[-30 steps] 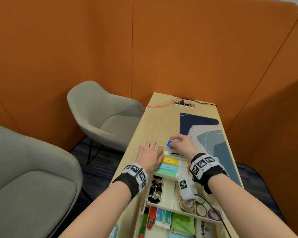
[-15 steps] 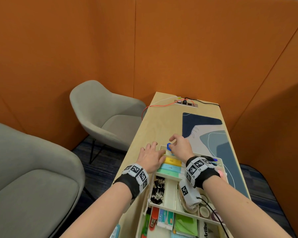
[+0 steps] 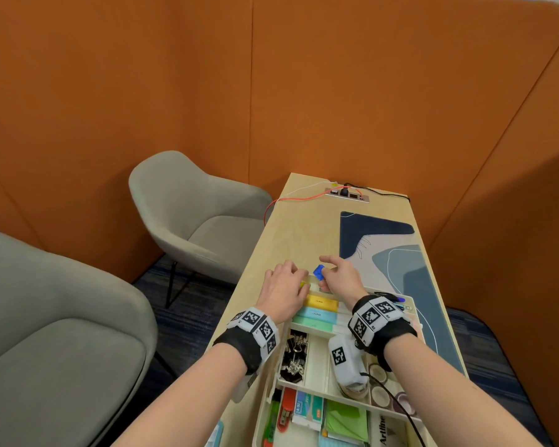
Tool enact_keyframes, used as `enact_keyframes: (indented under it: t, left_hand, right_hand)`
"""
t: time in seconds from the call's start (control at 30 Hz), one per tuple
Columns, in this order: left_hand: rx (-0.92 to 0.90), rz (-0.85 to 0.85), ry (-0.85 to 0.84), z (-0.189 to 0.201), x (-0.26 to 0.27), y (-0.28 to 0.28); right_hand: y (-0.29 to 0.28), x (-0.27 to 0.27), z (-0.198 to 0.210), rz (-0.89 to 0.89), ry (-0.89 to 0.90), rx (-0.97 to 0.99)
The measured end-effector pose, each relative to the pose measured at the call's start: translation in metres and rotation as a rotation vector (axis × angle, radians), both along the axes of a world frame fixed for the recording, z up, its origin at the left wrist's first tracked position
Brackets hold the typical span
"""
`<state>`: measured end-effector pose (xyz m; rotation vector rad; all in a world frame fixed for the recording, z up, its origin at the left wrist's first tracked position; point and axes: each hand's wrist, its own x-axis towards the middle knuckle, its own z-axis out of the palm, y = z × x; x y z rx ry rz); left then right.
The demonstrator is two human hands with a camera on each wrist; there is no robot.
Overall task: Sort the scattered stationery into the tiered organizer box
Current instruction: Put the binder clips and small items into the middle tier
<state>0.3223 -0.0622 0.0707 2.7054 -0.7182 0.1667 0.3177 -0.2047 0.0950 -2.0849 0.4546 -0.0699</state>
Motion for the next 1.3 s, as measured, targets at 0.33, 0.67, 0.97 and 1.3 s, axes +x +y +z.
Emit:
enact_keyframes:
  t: [0.33,0.67,0.97,1.3]
  left_hand:
    - [0.094,-0.047,-0.020,-0.004,-0.005,-0.003]
    - [0.078,-0.036,0.116,-0.010,-0.007,-0.021]
    - [0.095,-0.014,-0.020,-0.010,-0.006,-0.002]
    - [0.013,-0.053,-0.045,-0.009,-0.006,0.003]
  right_hand:
    - [-0.009,0.002,0.011,-0.088,0.018,-0.125]
    - [-0.020,0.000,0.015,-0.144,0.050,0.061]
    - [0.000,0.003,0.008,-0.050,0.101,-0.269]
    - [0.011,0.004,0.002,0.015,0.135,-0.568]
